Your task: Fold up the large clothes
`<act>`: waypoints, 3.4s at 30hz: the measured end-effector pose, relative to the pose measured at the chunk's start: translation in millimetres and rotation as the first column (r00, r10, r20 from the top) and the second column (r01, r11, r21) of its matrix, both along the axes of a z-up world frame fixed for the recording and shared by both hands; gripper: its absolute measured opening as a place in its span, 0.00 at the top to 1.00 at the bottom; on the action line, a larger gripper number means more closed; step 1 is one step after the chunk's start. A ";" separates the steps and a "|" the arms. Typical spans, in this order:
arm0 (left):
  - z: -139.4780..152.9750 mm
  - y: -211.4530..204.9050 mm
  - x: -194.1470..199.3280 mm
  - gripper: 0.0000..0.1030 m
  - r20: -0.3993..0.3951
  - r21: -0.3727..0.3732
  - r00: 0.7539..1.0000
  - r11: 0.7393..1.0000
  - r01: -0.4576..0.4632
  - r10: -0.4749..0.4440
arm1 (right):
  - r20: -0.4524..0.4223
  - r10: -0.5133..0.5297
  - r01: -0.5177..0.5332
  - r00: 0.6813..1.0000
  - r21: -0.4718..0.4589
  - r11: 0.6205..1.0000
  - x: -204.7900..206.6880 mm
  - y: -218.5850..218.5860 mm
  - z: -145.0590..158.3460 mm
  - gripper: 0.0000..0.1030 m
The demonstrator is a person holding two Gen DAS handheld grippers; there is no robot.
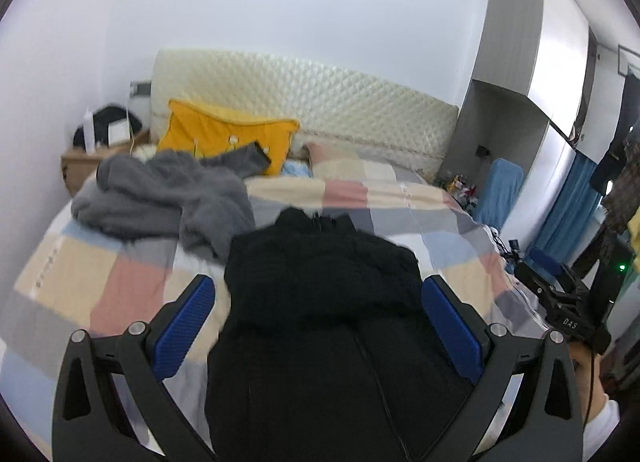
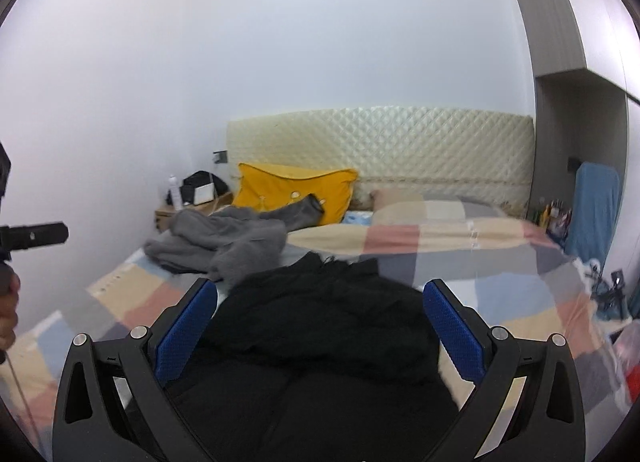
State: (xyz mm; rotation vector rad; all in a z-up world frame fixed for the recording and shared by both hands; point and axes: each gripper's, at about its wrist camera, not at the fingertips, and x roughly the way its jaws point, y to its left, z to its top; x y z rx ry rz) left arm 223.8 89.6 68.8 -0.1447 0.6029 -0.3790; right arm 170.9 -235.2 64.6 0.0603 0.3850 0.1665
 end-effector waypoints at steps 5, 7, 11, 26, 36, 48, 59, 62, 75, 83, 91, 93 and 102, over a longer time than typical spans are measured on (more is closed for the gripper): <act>-28.5 26.4 -19.4 0.00 -0.114 -0.042 0.993 0.999 0.004 -0.009 | -0.092 0.019 -0.015 0.996 0.044 0.999 -28.5 -7.0 -19.0 0.00; -45.8 38.6 -23.1 0.00 -0.156 -0.066 0.988 0.997 -0.028 0.018 | -0.146 -0.060 0.062 0.987 0.013 0.998 -39.2 -14.5 -36.1 0.00; -79.8 55.8 -20.4 0.00 -0.220 -0.091 0.974 0.993 -0.081 0.059 | -0.236 -0.140 0.144 0.962 -0.002 0.990 -52.2 -39.9 -77.1 0.00; -199.0 74.1 6.8 0.01 -0.536 -0.100 0.842 0.986 -0.134 0.060 | -0.599 -0.082 0.274 0.797 0.238 0.932 -37.8 -151.9 -181.0 0.00; -249.4 99.6 21.6 0.01 -0.666 -0.153 0.741 0.955 -0.253 0.090 | -0.718 0.077 0.411 0.692 0.479 0.776 -29.1 -193.0 -242.8 0.00; -277.3 89.5 23.8 0.01 -0.744 -0.146 0.666 0.963 -0.226 0.044 | -0.804 0.200 0.549 0.560 0.541 0.637 -37.8 -209.3 -296.5 0.00; -309.7 102.3 27.7 0.01 -0.841 -0.167 0.540 0.946 -0.278 0.011 | -0.588 0.427 0.244 0.686 0.740 0.627 -25.1 -174.1 -252.5 0.00; -321.1 89.8 30.2 0.01 -0.855 -0.261 0.501 0.945 -0.198 -0.131 | -0.607 0.419 0.234 0.675 0.715 0.659 -21.6 -167.0 -248.9 0.00; -320.3 77.7 31.4 0.01 -0.828 -0.376 0.486 0.920 -0.110 -0.280 | -0.796 0.227 0.472 0.561 0.533 0.702 -33.9 -192.3 -284.0 0.00; -328.6 61.4 34.7 0.01 -0.870 -0.288 0.427 0.957 -0.034 -0.247 | -0.806 0.279 0.491 0.523 0.552 0.674 -31.6 -189.9 -295.5 0.00; -322.8 46.2 37.2 0.01 -0.857 -0.299 0.434 0.954 0.017 -0.277 | -0.729 0.275 0.379 0.626 0.594 0.709 -30.7 -177.9 -266.9 0.00; -322.7 41.0 38.8 0.02 -0.864 -0.284 0.431 0.959 0.012 -0.262 | -0.766 0.249 0.427 0.593 0.561 0.709 -31.3 -183.5 -275.8 0.00; -315.9 19.0 36.9 0.16 -0.863 -0.255 0.431 0.964 0.080 -0.264 | -0.729 0.315 0.357 0.607 0.605 0.712 -23.7 -172.4 -270.2 0.25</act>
